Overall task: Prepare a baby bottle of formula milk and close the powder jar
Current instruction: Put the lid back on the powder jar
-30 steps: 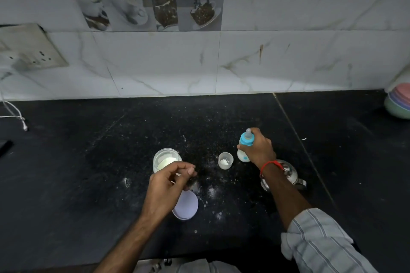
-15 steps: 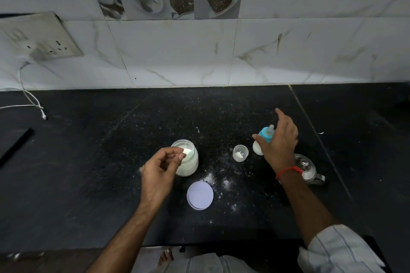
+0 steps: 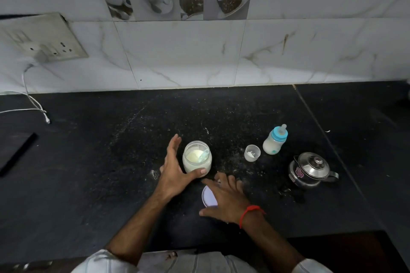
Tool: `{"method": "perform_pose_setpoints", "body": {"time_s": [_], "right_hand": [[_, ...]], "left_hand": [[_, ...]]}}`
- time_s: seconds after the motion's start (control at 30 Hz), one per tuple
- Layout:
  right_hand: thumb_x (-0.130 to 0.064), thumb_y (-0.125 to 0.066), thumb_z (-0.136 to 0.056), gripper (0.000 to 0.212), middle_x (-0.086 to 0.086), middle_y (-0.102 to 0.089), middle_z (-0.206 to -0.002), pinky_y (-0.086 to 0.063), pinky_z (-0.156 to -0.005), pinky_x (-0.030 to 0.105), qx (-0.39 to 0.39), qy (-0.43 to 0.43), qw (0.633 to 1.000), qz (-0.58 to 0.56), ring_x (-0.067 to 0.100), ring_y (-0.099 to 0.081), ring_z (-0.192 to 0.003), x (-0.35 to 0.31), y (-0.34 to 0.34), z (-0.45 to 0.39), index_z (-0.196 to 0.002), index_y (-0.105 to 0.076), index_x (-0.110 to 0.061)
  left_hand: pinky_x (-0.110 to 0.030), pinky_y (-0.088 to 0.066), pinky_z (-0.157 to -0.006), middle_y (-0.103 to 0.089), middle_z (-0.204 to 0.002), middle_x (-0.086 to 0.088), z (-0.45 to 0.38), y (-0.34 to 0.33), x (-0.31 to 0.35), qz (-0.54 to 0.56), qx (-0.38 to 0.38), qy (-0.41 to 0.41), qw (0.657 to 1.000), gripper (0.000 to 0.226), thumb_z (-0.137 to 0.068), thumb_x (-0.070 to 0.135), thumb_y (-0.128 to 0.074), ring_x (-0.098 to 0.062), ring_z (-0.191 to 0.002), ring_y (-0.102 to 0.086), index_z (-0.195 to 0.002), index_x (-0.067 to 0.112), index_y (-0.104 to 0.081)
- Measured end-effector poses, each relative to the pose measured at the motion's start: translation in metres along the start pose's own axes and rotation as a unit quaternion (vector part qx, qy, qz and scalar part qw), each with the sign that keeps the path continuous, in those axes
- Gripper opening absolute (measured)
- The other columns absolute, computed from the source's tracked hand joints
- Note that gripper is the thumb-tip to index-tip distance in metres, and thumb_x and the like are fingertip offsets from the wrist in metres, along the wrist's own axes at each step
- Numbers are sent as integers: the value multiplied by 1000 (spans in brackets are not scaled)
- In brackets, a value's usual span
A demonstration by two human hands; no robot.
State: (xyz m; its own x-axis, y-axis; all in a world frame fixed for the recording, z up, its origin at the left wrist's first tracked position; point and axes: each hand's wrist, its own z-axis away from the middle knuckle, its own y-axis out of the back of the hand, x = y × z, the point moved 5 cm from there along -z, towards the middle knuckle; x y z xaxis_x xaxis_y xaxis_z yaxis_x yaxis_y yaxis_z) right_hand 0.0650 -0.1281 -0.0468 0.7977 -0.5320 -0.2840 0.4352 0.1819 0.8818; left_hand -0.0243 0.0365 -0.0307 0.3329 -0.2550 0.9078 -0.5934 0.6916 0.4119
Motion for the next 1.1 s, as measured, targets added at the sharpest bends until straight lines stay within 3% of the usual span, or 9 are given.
{"method": "perform_pose_setpoints", "body": {"time_s": [0.17, 0.3, 0.4, 0.5, 0.57, 0.67, 0.77, 0.9, 1.1], "right_hand": [[-57, -64, -86, 74, 0, -35, -143, -32, -113, 40, 30, -8, 998, -47, 26, -33, -128, 5, -3, 0, -152, -37, -39], [-50, -66, -88, 67, -2, -39, -137, -39, -110, 36, 111, -45, 980, -160, 22, -38, -125, 21, 17, 5, -149, -44, -39], [-47, -73, -88, 60, -2, -43, -135, -43, -104, 29, 213, -75, 935, -275, 18, -47, -125, 36, 41, 12, -142, -49, -37], [-46, -74, -87, 61, -3, -46, -135, -51, -102, 32, 334, -86, 864, -368, 15, -56, -122, 50, 65, 19, -142, -49, -41], [-40, -76, -86, 53, -4, -48, -128, -56, -98, 34, 380, -63, 825, -413, 13, -62, -114, 47, 78, 21, -135, -54, -45], [-24, -80, -85, 35, -2, -53, -124, -59, -95, 38, 410, -2, 780, -473, 12, -63, -115, 29, 91, 19, -116, -64, -31], [-36, -81, -81, 39, -10, -55, -132, -57, -100, 39, 393, 48, 800, -451, 17, -59, -127, 12, 86, 7, -111, -61, -21], [-48, -79, -79, 49, -12, -57, -138, -50, -105, 27, 355, 50, 859, -366, 1, -52, -130, 6, 66, 1, -115, -60, -21], [-29, -81, -87, 61, -6, -49, -148, -39, -112, 18, 312, 86, 889, -325, 0, -43, -138, 1, 55, 0, -141, -55, -25]], "left_hand": [[-54, -36, -119, -52, -151, 17, -12, -9, -2, -28, -49, 1, 998, 110, -53, 68, -85, -11, -141, -48, -146, 55, -29], [-41, -48, -111, -60, -133, 22, -14, -12, 2, -4, -66, -24, 998, 95, -59, 52, -94, 2, -125, -57, -138, 43, -41], [-31, -50, -105, -60, -128, 22, -17, -12, 3, -10, -69, -31, 997, 91, -66, 32, -98, 6, -119, -57, -137, 38, -41], [-23, -49, -100, -61, -127, 22, -20, -12, 4, -14, -79, -33, 996, 91, -65, 31, -98, 5, -119, -57, -137, 36, -43], [-17, -47, -96, -62, -128, 21, -19, -14, 5, -13, -91, -34, 995, 91, -63, 31, -99, 6, -119, -57, -137, 37, -45], [-12, -48, -92, -64, -128, 21, -13, -24, 7, -8, -116, -42, 992, 92, -60, 34, -100, 10, -116, -59, -136, 37, -48], [-20, -55, -93, -66, -128, 18, -6, -33, 8, 6, -125, -37, 991, 96, -59, 39, -100, 6, -113, -63, -139, 38, -47], [-29, -55, -101, -58, -136, 22, -2, -33, 8, 18, -118, -37, 992, 106, -59, 48, -96, -3, -122, -61, -145, 37, -35], [-37, -53, -107, -57, -138, 15, -1, -33, 10, 8, -117, -34, 992, 114, -59, 55, -86, -13, -128, -59, -150, 40, -20]]}}
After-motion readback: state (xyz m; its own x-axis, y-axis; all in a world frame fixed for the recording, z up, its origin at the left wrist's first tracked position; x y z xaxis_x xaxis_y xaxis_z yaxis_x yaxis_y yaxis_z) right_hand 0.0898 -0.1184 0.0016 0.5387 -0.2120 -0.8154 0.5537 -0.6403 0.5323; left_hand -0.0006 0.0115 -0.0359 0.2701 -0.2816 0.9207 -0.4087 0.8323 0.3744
